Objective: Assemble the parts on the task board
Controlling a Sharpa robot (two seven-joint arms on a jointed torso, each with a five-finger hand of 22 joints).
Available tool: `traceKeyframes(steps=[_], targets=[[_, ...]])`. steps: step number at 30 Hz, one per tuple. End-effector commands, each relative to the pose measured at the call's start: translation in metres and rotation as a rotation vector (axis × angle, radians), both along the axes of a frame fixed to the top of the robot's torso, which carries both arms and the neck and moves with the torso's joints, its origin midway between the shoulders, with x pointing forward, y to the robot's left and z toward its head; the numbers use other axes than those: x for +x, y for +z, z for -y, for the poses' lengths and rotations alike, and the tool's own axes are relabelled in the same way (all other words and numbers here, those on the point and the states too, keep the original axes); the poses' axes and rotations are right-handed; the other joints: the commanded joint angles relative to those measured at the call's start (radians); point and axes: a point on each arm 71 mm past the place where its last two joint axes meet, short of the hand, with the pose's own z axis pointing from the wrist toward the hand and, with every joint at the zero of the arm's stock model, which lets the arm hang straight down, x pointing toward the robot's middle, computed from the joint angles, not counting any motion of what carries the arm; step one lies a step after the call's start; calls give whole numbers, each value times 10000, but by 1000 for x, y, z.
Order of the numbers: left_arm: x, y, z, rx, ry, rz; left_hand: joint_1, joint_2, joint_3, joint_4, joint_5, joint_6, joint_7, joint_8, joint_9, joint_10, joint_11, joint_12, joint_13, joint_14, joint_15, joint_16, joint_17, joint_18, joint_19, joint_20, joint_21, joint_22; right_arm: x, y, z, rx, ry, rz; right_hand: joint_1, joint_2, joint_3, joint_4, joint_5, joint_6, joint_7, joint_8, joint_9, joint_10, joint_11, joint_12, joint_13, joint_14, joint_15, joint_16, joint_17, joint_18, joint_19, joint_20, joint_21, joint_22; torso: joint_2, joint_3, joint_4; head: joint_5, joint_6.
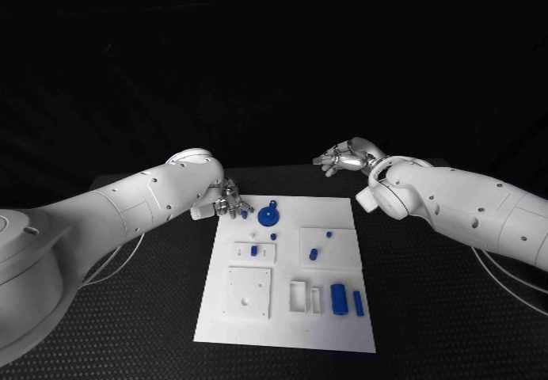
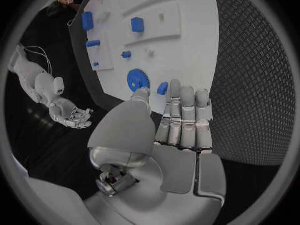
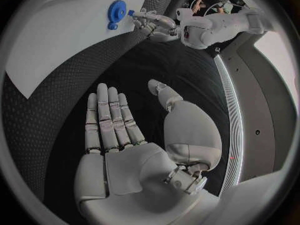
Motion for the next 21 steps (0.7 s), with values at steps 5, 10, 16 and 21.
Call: traceKeyframes(steps=[5, 10, 16, 21], targets=[[-1, -2, 1, 127, -101, -211, -64, 56, 25, -2, -28, 4, -17, 135, -27, -64, -4, -3, 27, -70, -10, 61, 33, -90, -87, -856, -40, 39, 0, 0, -2, -26, 123, 23, 44, 6, 15, -52, 42, -69, 163, 66, -12, -54, 12, 56, -15, -68, 18, -59, 16, -11, -22, 41, -59, 19, -8, -6, 12, -10, -28], [-1, -4, 2, 133, -123, -262, -41, 71, 35, -5, -1, -17, -15, 167, -50, -101, 1, -16, 25, -73, -9, 73, 45, -86, -86, -861, -37, 60, 0, 0, -3, -21, 149, 21, 43, 7, 15, -52, 43, -68, 163, 67, -13, -54, 12, 58, -18, -68, 18, -59, 16, -10, -22, 42, -61, 22, -9, -3, 8, -15, -42], [-1, -5, 0, 128, -71, -266, 189, 292, 96, -20, -64, -38, -26, 311, -128, -114, -7, 8, 51, -91, -16, 108, 81, -79, -101, -866, -37, 134, -1, 0, -4, -16, 161, 20, 41, 9, 14, -52, 43, -68, 164, 68, -14, -55, 12, 60, -20, -68, 18, -59, 17, -10, -21, 43, -63, 25, -6, 0, 4, -18, -46], [-1, -5, -1, 63, -42, -201, 514, 456, 75, -28, -120, -68, -29, 443, -219, -136, -7, 20, 69, -111, -15, 123, 104, -83, -119, -864, -45, 206, -1, 0, -3, -21, 138, 22, 40, 11, 14, -51, 43, -68, 164, 69, -15, -55, 12, 61, -22, -69, 18, -59, 17, -9, -21, 44, -65, 28, -8, 4, 8, -26, -51]])
